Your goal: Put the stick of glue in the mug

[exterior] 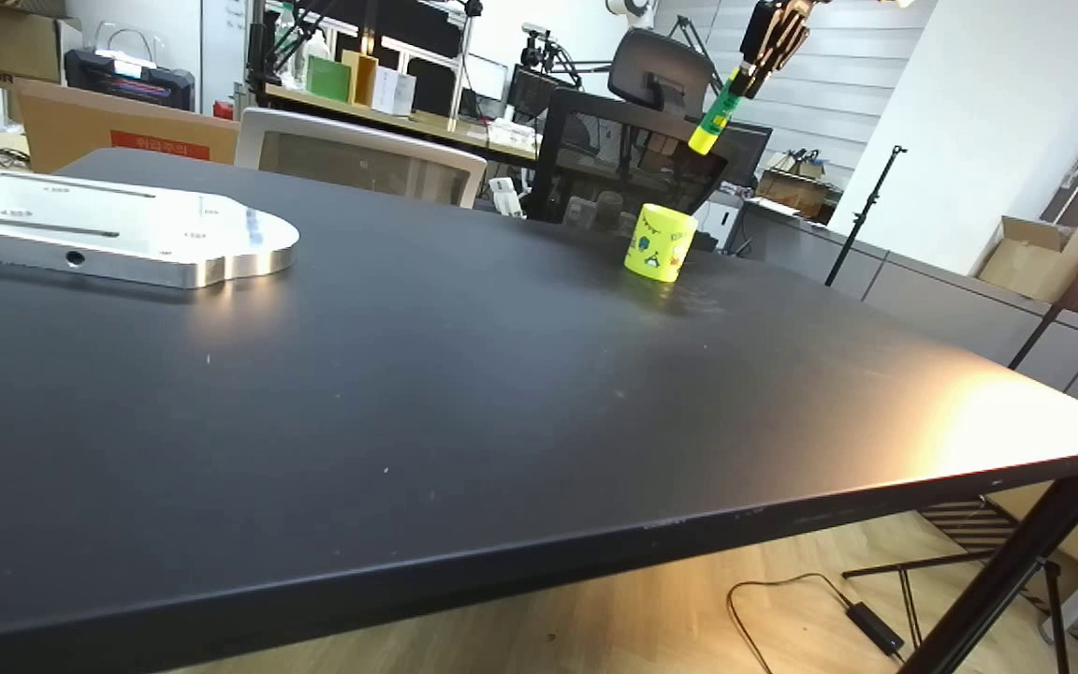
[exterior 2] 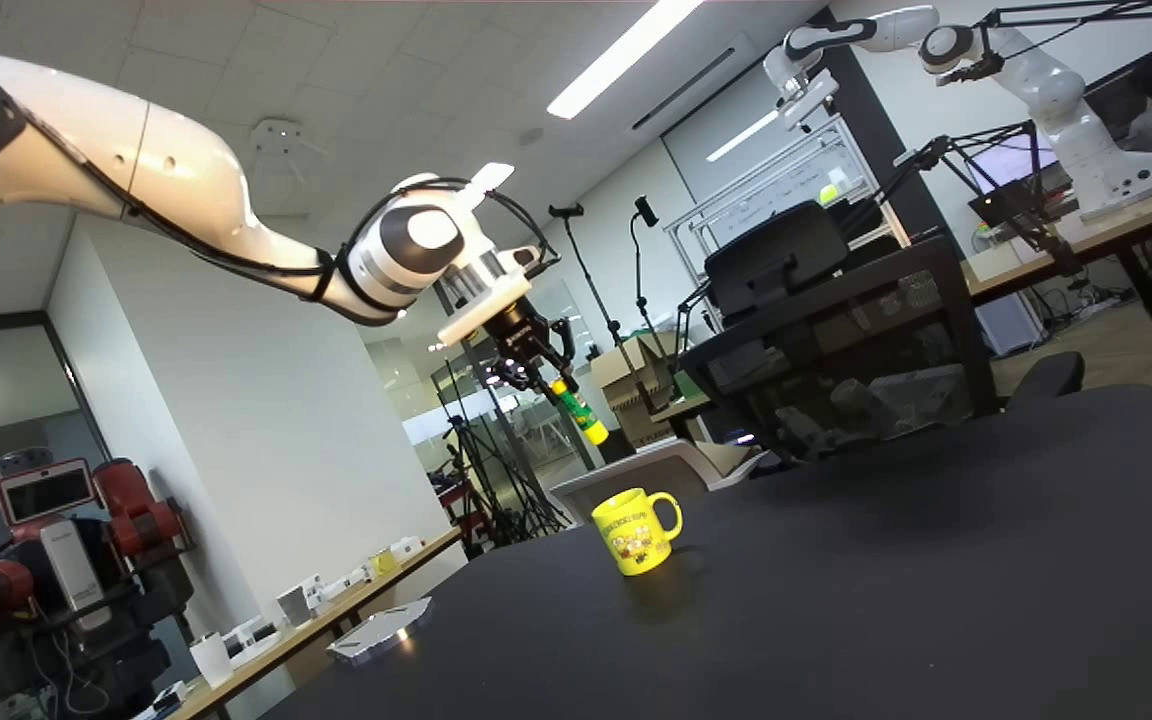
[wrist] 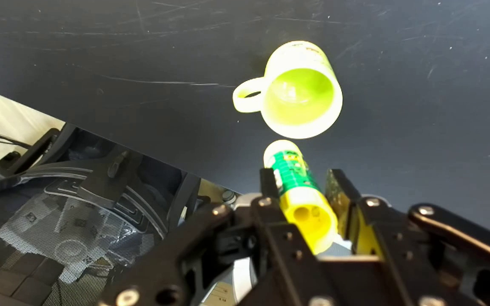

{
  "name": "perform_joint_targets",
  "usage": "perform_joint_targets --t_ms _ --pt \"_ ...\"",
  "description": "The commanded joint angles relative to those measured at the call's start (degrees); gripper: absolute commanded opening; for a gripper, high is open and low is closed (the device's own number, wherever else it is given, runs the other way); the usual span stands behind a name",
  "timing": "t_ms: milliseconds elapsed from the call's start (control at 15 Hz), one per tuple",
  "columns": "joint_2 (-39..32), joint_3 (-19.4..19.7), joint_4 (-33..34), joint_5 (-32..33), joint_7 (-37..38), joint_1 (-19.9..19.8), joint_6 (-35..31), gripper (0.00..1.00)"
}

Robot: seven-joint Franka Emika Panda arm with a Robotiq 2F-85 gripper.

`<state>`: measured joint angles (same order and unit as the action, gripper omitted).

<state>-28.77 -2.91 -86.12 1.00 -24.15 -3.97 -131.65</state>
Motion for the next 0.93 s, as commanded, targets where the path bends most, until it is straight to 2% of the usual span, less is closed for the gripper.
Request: perform_joint_targets --t_ms 0,867 --pt "-3.9 -0.5 6.7 -0.2 0.1 -0.2 4.4 0.08" --pt "-15.1 -0.7 19.7 0.3 0.4 0.6 15.7 0.08"
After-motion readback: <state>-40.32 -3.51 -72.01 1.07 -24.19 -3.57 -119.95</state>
